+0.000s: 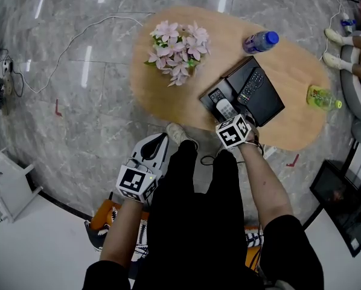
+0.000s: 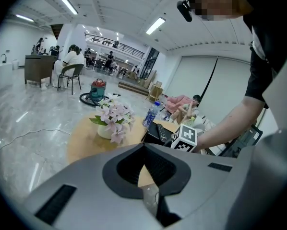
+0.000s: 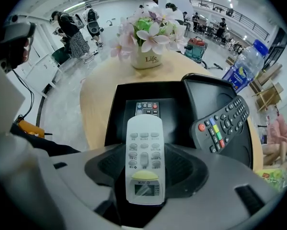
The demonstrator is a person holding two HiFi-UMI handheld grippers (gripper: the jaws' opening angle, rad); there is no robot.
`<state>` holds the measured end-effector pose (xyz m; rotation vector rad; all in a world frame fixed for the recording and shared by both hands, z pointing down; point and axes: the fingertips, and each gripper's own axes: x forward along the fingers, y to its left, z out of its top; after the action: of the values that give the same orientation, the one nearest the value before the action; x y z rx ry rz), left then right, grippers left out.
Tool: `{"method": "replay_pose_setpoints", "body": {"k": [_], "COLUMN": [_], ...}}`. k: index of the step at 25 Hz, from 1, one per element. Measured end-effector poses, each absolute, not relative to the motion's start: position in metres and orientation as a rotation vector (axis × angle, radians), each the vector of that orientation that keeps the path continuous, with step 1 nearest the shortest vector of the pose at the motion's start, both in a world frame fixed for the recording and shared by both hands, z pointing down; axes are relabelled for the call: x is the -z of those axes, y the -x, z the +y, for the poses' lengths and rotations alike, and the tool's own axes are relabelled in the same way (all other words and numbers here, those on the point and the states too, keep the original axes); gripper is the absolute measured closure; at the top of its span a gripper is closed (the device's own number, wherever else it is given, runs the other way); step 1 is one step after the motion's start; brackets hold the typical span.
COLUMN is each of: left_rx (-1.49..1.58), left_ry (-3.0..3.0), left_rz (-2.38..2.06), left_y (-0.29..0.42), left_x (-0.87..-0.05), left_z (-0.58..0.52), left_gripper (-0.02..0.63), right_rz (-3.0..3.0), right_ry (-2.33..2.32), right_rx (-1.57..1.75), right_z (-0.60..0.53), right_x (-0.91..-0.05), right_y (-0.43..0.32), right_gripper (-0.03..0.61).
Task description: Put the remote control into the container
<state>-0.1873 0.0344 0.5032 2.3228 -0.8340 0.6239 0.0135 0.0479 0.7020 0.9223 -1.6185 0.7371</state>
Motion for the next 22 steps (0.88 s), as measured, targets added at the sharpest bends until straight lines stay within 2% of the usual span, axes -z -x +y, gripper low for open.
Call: {"method": "replay_pose_setpoints", "body": {"k": [12, 22], "left_rx": [-0.625, -0.601], "left_ry": [-2.313, -2.37], "left_rz": [-0.82, -0.868], "left_y": [0.187, 0.172], "left_x": [-0.508, -0.477], "left_z": [0.038, 0.031], "left_gripper": [0.607, 0.607], "right_rz": [-1.604, -1.717], "right_ry": [-0.918, -1.089], "right_rx": [-0.789, -0.77], "right_z": [0.059, 0.059], "right_x": [-0.702, -0.629], "right_y": [-0.016, -0.021], "right_gripper": [0.319, 0.319]}}
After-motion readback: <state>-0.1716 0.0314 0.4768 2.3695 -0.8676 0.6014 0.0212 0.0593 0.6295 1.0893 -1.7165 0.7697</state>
